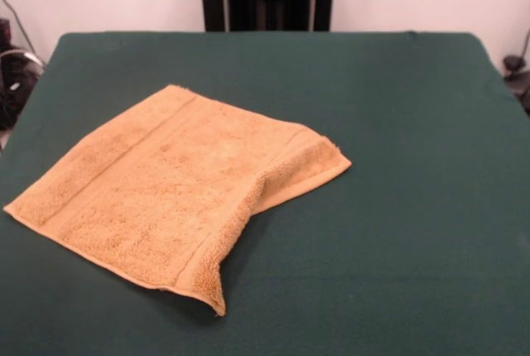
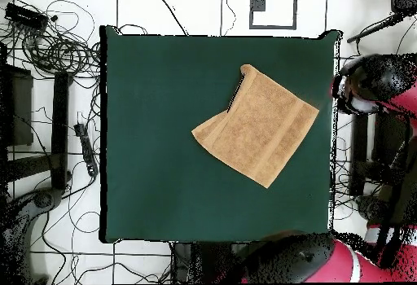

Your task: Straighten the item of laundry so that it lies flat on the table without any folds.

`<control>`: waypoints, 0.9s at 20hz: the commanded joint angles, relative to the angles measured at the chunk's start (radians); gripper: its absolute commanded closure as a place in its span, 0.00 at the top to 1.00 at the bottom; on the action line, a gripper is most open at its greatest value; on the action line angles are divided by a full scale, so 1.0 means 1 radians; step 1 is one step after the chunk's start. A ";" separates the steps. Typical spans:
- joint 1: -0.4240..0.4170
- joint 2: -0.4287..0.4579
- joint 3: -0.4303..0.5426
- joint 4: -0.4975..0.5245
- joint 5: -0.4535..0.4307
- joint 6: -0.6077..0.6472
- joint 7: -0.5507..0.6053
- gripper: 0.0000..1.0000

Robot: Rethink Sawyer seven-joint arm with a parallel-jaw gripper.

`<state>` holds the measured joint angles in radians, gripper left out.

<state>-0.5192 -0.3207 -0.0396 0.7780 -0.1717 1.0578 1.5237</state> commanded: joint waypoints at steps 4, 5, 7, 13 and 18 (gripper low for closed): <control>-0.046 -0.018 0.146 0.046 -0.049 0.136 -0.411 1.00; -0.051 -0.023 0.152 0.071 -0.044 0.114 -0.404 1.00; -0.042 -0.030 0.155 0.084 -0.038 0.109 -0.380 1.00; -0.008 -0.031 0.149 0.117 -0.026 0.067 -0.280 1.00; 0.039 -0.034 0.148 0.148 0.001 0.044 -0.159 1.00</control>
<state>-0.5698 -0.3595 -0.0294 0.7731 -0.1869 1.0836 1.4551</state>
